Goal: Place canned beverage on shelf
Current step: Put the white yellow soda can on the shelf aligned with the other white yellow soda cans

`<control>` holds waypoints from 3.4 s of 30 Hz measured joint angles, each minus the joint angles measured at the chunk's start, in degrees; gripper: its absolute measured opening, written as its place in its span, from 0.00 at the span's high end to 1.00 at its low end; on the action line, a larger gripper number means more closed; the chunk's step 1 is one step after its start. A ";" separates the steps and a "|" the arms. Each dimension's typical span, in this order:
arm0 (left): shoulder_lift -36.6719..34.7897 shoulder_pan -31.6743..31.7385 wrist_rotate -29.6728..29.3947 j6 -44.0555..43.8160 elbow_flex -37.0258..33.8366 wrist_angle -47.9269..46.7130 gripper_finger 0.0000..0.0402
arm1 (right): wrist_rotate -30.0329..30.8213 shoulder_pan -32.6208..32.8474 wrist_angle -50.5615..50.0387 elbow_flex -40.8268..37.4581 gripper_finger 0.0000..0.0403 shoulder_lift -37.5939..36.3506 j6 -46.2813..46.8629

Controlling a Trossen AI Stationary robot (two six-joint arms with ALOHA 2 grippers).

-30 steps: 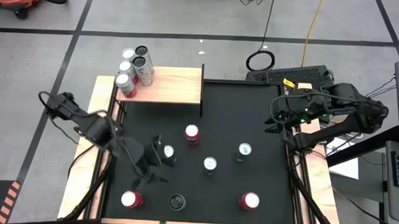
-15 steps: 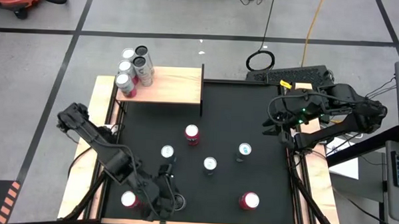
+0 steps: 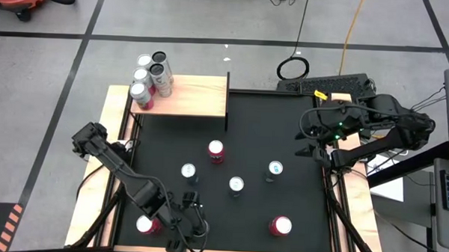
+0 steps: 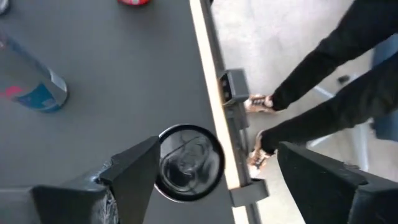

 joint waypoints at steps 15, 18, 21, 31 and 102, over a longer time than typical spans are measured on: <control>6.02 -0.11 -0.46 3.11 0.00 -2.39 0.04 | -0.06 0.00 -0.78 0.00 0.31 0.47 1.22; 6.64 -0.06 -2.24 3.23 0.00 -3.32 0.04 | -0.03 0.00 -0.81 0.00 0.31 0.47 1.19; 7.13 0.34 -2.48 3.32 0.04 -3.53 0.04 | -0.02 0.00 -0.83 0.00 0.31 0.47 1.19; 7.84 0.72 -2.07 3.90 0.02 -4.40 0.21 | 0.05 0.00 -0.86 0.00 0.31 0.47 1.04; -3.38 25.68 -12.69 -10.21 43.67 -31.35 0.40 | 6.39 1.12 47.59 0.04 0.10 19.87 -9.01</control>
